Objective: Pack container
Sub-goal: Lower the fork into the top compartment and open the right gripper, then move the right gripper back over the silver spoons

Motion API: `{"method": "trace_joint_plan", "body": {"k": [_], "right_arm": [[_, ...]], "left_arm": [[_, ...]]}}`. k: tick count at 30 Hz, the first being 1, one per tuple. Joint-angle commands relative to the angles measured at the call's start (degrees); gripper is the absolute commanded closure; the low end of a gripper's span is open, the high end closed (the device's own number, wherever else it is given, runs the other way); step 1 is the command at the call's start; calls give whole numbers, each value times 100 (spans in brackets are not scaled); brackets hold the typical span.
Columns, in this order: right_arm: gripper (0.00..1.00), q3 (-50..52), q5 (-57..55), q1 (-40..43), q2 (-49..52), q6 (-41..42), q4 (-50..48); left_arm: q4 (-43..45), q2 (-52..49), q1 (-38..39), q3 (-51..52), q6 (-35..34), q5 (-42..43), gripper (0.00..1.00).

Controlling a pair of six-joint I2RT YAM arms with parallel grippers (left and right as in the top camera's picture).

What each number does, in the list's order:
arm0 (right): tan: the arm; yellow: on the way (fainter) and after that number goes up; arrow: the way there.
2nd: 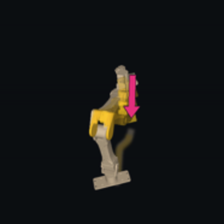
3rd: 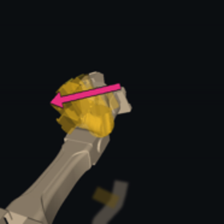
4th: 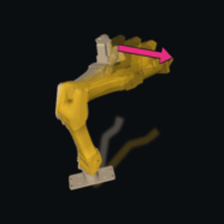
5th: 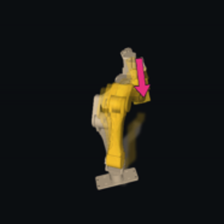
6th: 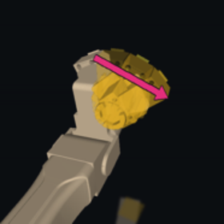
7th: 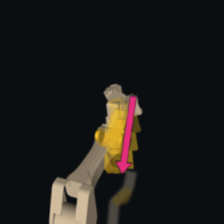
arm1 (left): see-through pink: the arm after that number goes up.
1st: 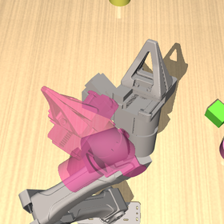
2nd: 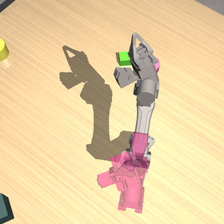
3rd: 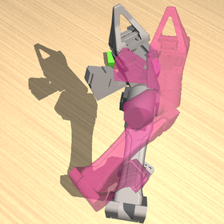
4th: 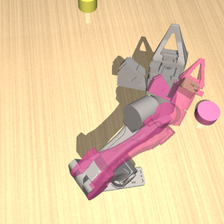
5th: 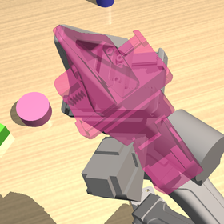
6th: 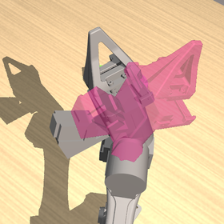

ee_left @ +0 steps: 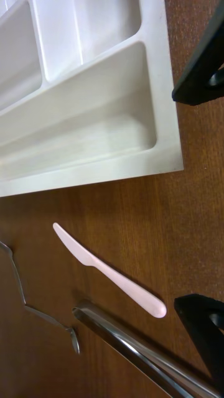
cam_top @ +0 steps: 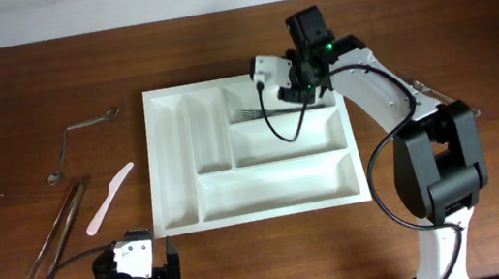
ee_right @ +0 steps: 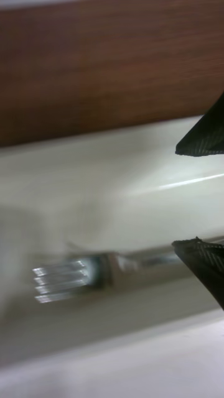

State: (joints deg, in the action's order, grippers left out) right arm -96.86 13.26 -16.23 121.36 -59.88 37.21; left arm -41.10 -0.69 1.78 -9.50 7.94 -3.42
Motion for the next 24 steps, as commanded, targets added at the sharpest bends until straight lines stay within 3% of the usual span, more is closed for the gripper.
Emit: {"method": "trace_joint_plan", "body": {"k": [1, 2, 4, 7, 8, 13, 17, 20, 24], "right_arm": [[51, -586, 111, -9, -415, 1180, 136], [48, -745, 111, 9, -487, 1397, 297], [32, -1036, 114, 52, -632, 1792, 695], [16, -1436, 111, 155, -835, 2245, 1633], [1, -1519, 111, 181, -866, 2334, 1888], [1, -1784, 133, 337, -1084, 3097, 3156], [1, -1781, 66, 514, -1145, 3187, 3792], [0, -1779, -195, 804, -1108, 3539, 4024], [9, -1779, -356, 1440, -1047, 4006, 4039]], "left_arm": [[-13, 39, 20, 17, 74, -46, 1], [-13, 39, 20, 17, 74, -46, 1], [-13, 39, 20, 17, 74, -46, 1], [-13, 39, 20, 17, 74, -46, 1], [-13, 39, 20, 17, 74, -46, 1], [-13, 39, 20, 17, 74, -46, 1], [-13, 39, 20, 17, 74, -46, 1], [-13, 39, 20, 17, 74, -46, 1], [-15, 39, 20, 17, 74, -46, 1]]}}
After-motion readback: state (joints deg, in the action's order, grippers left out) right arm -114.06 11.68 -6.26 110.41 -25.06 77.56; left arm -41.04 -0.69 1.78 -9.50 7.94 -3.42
